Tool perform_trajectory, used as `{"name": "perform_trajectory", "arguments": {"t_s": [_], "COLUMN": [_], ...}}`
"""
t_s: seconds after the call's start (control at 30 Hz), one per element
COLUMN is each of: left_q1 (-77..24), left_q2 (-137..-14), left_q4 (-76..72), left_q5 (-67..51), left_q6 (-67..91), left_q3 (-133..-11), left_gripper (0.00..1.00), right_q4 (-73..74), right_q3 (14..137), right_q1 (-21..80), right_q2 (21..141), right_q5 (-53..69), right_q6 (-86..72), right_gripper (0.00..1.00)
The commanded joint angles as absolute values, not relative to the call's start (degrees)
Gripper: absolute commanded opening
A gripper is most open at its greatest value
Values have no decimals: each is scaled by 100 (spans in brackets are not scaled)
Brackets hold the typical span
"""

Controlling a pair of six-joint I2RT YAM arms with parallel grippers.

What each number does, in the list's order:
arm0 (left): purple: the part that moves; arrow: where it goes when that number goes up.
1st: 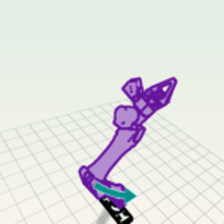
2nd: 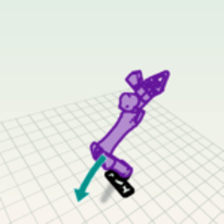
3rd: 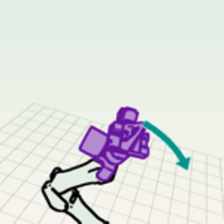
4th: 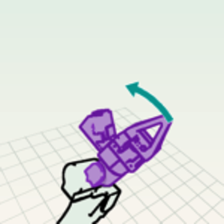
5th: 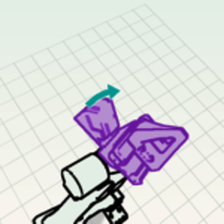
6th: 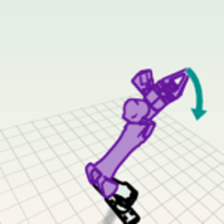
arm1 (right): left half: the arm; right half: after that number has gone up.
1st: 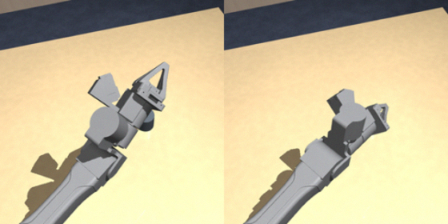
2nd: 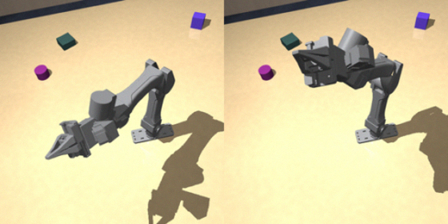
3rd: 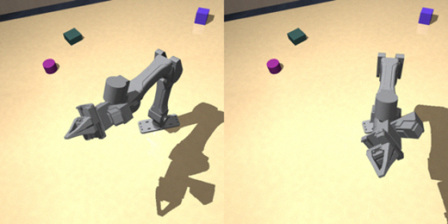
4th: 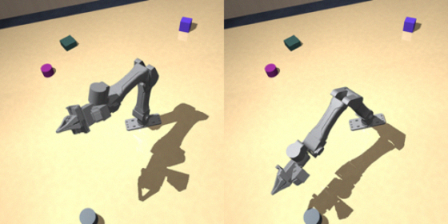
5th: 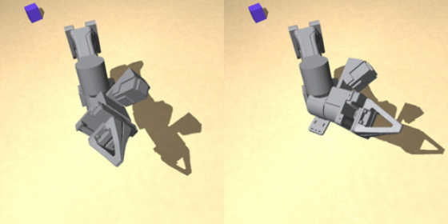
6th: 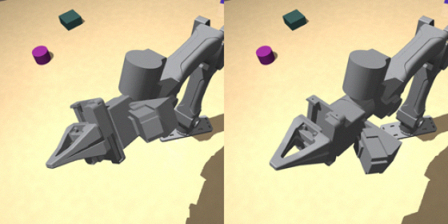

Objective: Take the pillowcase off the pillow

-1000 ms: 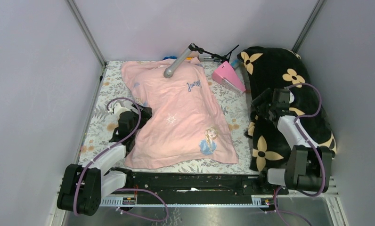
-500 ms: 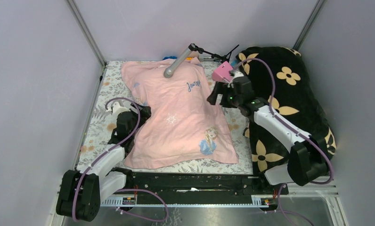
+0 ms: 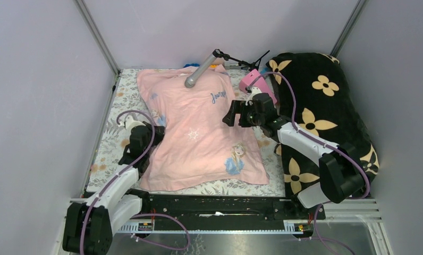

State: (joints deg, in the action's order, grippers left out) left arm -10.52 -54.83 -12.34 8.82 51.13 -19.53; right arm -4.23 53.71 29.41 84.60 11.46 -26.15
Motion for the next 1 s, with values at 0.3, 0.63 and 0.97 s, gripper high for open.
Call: {"name": "perform_trajectory", "arguments": {"t_s": [0.3,0.63,0.97], "left_q1": [-1063,-1062,-1063], "left_q2": [-4518,-5289,-5804], "left_q4": [388,1635,1722], "left_q5": [424,478,1300], "left_q6": [5196,4869,5634], "left_q3": [-3954,-4529,-3274], "left_gripper": [0,93,99], "right_q4": [-720,-416,-434], "right_q3": [5322,5405,5192], "right_q1": [2935,2936,2938], "right_q2": [8430,8593,8502], "right_q5": [1212,1152,1065], "right_q6": [-2557,-2539,-2557], "right_gripper": [100,100,100]}}
